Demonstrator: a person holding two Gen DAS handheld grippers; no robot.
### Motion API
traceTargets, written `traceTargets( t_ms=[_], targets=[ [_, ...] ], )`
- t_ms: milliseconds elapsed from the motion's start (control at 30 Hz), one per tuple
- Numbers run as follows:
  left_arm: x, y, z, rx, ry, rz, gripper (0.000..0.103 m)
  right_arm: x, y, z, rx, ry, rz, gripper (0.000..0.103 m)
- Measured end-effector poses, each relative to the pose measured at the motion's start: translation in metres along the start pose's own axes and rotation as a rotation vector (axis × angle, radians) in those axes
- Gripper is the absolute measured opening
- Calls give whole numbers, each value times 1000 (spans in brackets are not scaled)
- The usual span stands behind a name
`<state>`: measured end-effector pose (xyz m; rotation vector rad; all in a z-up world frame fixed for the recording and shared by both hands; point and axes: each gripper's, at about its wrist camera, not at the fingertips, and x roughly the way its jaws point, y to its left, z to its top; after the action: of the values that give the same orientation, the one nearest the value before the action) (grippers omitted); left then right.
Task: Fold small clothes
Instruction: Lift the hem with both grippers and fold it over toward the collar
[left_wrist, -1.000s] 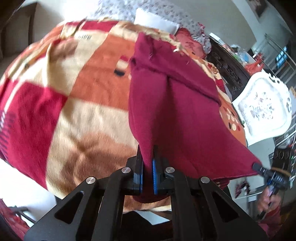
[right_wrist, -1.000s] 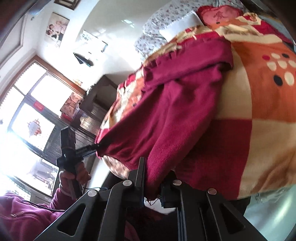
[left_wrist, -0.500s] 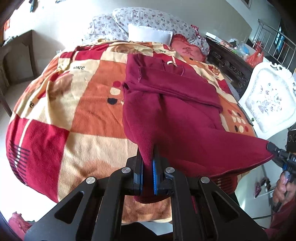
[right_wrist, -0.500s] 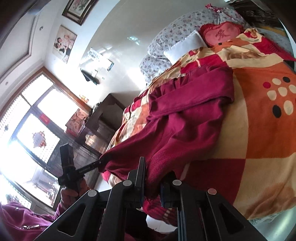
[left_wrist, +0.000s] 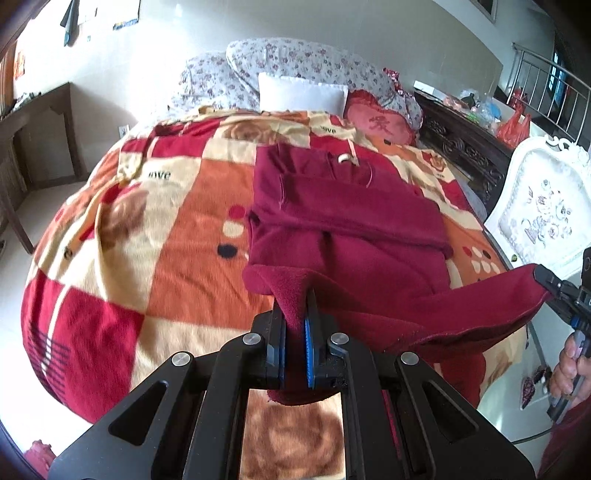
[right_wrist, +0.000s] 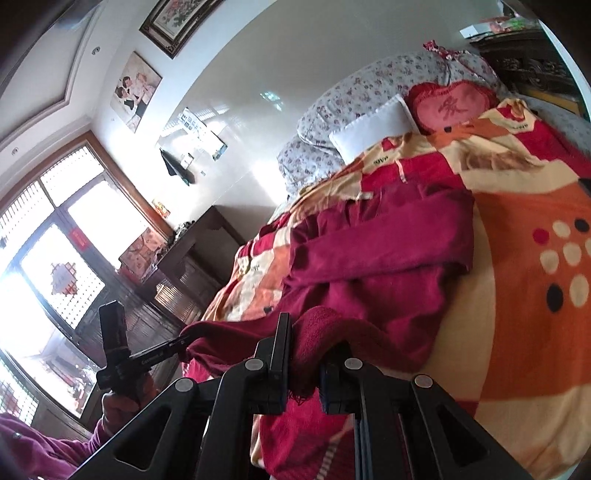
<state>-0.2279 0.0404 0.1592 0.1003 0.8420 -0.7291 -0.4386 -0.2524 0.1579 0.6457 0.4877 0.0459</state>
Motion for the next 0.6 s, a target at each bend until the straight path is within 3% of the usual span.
traceTargets(
  t_ms=[600],
  targets=[
    [43, -4, 46, -6, 1, 28, 6, 38, -14, 40, -39, -7, -25, 11]
  ],
)
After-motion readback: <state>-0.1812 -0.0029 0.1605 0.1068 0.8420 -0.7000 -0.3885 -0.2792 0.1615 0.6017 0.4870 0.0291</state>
